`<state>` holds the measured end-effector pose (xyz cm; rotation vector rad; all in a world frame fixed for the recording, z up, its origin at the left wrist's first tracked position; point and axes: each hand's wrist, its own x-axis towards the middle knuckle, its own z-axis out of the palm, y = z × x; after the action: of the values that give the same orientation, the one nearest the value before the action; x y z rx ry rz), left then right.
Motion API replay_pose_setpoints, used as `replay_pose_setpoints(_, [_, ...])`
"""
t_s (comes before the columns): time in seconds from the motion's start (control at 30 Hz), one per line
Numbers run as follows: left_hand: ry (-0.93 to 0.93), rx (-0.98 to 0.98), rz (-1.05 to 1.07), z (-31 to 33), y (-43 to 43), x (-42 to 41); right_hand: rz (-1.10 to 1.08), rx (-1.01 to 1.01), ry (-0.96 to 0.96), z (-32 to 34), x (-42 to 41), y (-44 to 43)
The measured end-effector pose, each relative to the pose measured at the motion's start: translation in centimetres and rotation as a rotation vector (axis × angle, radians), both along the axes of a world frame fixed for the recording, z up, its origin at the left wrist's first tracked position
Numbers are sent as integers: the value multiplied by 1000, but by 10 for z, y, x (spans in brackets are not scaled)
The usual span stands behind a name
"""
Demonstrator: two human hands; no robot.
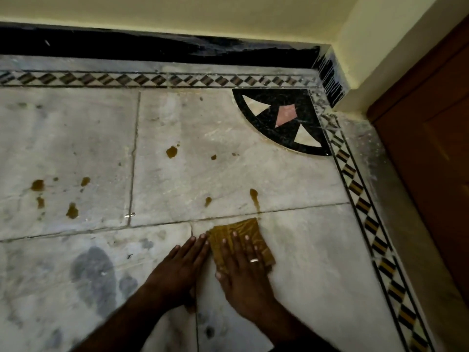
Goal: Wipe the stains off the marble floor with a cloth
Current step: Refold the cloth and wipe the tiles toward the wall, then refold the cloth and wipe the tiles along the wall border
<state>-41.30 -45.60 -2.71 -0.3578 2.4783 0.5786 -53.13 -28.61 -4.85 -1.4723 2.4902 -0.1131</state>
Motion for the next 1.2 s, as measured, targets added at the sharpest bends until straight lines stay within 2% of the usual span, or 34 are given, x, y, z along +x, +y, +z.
replay_pose_setpoints(0.07, [37,-25,19,0,1,-4,-70,-71,-31,8,-20,10])
replay_pose_setpoints(0.13, [100,-59,53,0,4,-8,-307,-142,-86,14,-40,16])
replay_pose_setpoints(0.2, [121,-69,90,-1,9,-11,-440,-134,-176,19,-54,16])
replay_pose_setpoints(0.3, [138,-52,144,2,15,-15,-478,-57,-381,30,-62,7])
replay_pose_setpoints(0.43, [180,-30,205,11,29,-19,-620,-91,-562,48,-75,-2])
replay_pose_setpoints(0.6, [230,-14,303,14,46,-25,-594,9,-583,48,-83,-6])
replay_pose_setpoints(0.73, [411,-10,354,4,39,-22,-588,48,-621,53,-87,-11])
replay_pose_setpoints(0.83, [416,24,214,-4,35,-23,-618,-62,-754,60,-90,-12])
replay_pose_setpoints(0.93, [361,83,114,5,43,-29,-707,-217,-1015,64,-90,-13])
replay_pose_setpoints(1.07, [507,277,326,33,55,-38,-870,-440,-1421,85,-86,-16])
replay_pose_setpoints(1.2, [637,463,639,67,54,-43,-953,-596,-1592,119,-86,-13])
